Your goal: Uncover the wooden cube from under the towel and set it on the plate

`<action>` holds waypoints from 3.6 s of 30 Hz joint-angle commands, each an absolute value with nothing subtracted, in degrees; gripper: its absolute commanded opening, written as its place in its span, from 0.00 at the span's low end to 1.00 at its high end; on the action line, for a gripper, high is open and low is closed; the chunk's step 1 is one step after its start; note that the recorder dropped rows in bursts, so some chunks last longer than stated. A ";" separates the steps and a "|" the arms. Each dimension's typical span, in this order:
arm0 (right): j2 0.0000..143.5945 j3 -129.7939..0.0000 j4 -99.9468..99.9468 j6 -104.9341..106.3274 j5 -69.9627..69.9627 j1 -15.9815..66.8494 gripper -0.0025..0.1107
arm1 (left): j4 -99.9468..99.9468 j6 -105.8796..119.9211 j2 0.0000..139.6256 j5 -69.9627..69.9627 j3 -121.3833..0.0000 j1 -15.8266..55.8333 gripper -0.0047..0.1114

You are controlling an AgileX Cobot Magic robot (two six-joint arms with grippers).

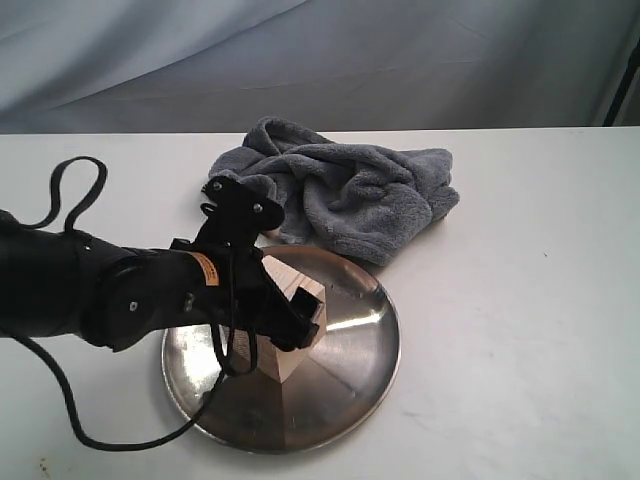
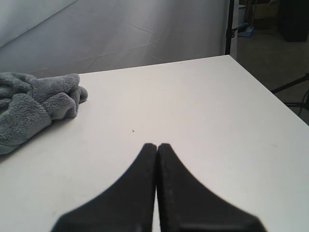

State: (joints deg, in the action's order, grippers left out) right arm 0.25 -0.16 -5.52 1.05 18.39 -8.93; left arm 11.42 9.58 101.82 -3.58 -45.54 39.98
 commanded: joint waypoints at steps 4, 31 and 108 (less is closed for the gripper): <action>0.00 0.00 -5.67 1.12 18.27 -9.14 0.02 | 11.47 9.42 95.46 -4.73 -45.63 39.93 0.80; 0.00 0.00 -5.67 1.12 18.27 -9.14 0.02 | 6.60 7.78 86.62 20.24 -55.28 30.17 0.04; 0.00 0.00 -5.67 1.12 18.27 -9.14 0.02 | -7.56 -16.88 58.33 40.14 -52.73 -4.07 0.04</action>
State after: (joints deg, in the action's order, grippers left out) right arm 0.25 -0.16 -5.52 1.05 18.39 -8.93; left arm -8.25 -17.30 61.84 41.43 -53.55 -3.93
